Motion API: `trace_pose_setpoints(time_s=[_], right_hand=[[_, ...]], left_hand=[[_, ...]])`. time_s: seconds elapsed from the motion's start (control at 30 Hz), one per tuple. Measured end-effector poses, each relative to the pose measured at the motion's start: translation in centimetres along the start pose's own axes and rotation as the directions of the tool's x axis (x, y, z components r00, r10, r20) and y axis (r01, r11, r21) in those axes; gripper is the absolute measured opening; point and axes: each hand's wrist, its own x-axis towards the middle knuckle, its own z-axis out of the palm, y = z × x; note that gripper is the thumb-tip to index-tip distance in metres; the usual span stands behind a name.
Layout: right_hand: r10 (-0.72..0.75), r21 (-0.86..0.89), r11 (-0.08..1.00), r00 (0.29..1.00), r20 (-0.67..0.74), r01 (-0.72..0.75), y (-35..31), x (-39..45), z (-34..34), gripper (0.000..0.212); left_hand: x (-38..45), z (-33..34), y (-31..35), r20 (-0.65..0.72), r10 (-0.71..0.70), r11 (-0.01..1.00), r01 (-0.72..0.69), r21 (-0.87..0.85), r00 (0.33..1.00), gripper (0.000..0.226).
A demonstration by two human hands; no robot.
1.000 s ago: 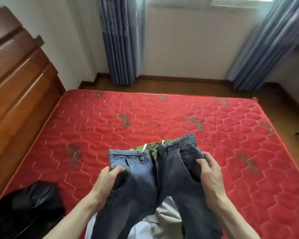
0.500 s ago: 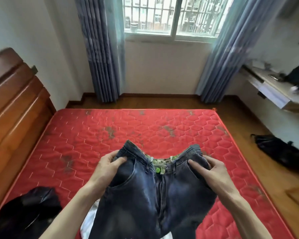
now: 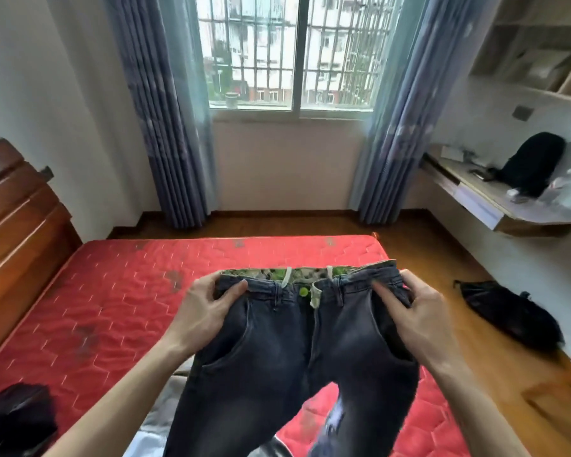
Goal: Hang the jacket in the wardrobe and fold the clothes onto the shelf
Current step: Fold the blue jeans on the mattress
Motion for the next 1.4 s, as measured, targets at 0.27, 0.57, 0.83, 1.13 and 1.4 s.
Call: trace_pose_setpoints(time_s=[0.27, 0.57, 0.83, 1.13, 1.4], right_hand=[[-0.077, 0.022, 0.996, 0.952, -0.297, 0.087, 0.9, 7.9, -9.4, 0.017], [-0.319, -0.009, 0.935, 0.825, -0.466, 0.356, -5.2, 12.1, -12.4, 0.019], [-0.438, 0.104, 0.859, 0.825, -0.358, 0.501, -6.7, 8.8, -9.5, 0.017], [-0.432, 0.355, 0.847, 0.902, 0.021, 0.397, -6.1, 6.7, -10.2, 0.06], [0.006, 0.506, 0.859, 0.989, -0.15, 0.072, -1.5, 10.4, -13.3, 0.065]], left_hand=[[4.6, 8.5, 11.0, -0.182, 0.184, 0.983, -0.175, 0.061, 0.966, 0.02], [7.2, 13.6, 22.1, -0.215, 0.348, 0.934, -0.358, -0.011, 0.913, 0.024], [6.2, 18.2, 23.5, -0.136, 0.377, 0.921, -0.386, -0.048, 0.916, 0.022], [5.7, 19.2, 23.6, -0.017, 0.276, 0.899, -0.264, -0.349, 0.961, 0.027], [6.5, 16.5, 22.7, -0.018, 0.358, 0.865, -0.339, -0.37, 0.934, 0.015]])
